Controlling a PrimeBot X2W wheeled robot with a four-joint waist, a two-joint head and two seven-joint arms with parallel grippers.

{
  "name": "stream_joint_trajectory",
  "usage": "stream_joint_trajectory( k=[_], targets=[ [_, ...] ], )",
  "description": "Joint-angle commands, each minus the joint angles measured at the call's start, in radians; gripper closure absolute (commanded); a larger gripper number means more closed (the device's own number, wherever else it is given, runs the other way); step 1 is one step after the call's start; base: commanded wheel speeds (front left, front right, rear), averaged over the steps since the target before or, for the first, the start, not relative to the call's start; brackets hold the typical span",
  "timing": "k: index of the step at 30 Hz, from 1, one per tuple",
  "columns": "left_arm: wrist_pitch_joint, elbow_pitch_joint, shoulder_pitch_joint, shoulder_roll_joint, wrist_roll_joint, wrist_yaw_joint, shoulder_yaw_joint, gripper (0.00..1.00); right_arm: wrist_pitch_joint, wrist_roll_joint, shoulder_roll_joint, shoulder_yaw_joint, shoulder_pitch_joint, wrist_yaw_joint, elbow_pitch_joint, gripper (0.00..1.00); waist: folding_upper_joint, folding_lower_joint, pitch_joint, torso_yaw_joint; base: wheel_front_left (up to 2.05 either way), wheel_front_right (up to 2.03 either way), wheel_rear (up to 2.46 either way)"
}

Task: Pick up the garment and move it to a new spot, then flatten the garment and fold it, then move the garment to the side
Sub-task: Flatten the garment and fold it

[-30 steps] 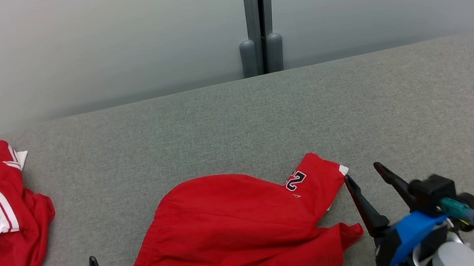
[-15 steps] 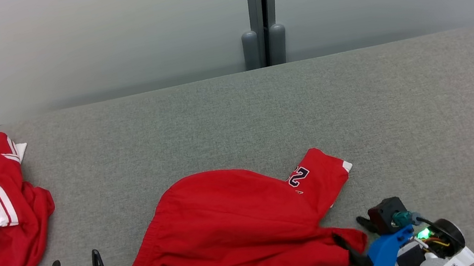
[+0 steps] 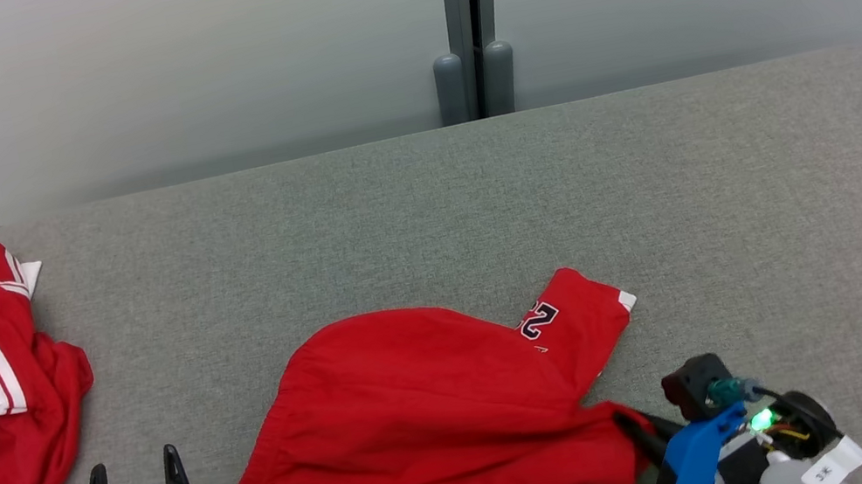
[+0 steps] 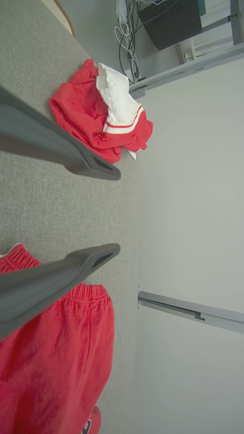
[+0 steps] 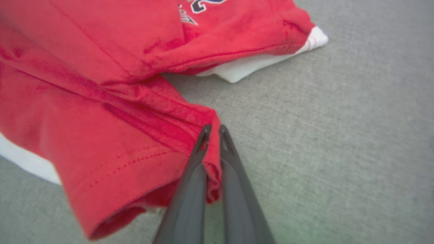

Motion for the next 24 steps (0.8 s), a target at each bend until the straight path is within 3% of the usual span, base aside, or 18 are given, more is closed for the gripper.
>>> stream_joint_trajectory(
  k=[1,9,17,18,19,24],
  targets=[
    [0.000,-0.007,-0.014,-0.002,0.002,-0.004,0.000,0.00,-0.018,0.002,-0.019,-0.014,-0.032,0.000,-0.008,1.00,-0.0001,0.0000,0.001,0.000,0.00,0.00,0.00],
    [0.000,-0.010,-0.033,-0.002,-0.001,-0.005,-0.018,0.00,-0.095,-0.049,-0.027,-0.068,-0.172,0.000,0.005,1.00,-0.0001,0.0000,0.017,0.018,0.00,0.00,0.00],
    [0.000,0.003,-0.068,-0.002,-0.008,-0.009,-0.030,0.00,-0.135,-0.089,-0.013,-0.095,-0.326,0.000,0.180,1.00,-0.0001,0.0000,0.045,0.047,0.00,0.00,0.00],
    [0.000,0.004,-0.071,-0.003,-0.008,-0.010,-0.034,0.00,-0.147,-0.093,-0.011,-0.095,-0.337,0.000,0.204,0.55,-0.0001,0.0000,0.047,0.049,0.00,0.00,0.00],
    [0.000,0.005,-0.072,-0.003,-0.009,-0.010,-0.037,0.00,-0.161,-0.095,-0.006,-0.097,-0.345,0.000,0.225,0.00,-0.0001,0.0000,0.048,0.051,0.00,0.00,0.00],
    [0.000,0.009,-0.065,-0.003,-0.002,-0.012,-0.041,0.00,-0.253,-0.077,0.013,-0.142,-0.347,0.000,0.272,0.00,-0.0001,0.0000,0.036,0.046,0.00,0.00,0.00]
  ],
)
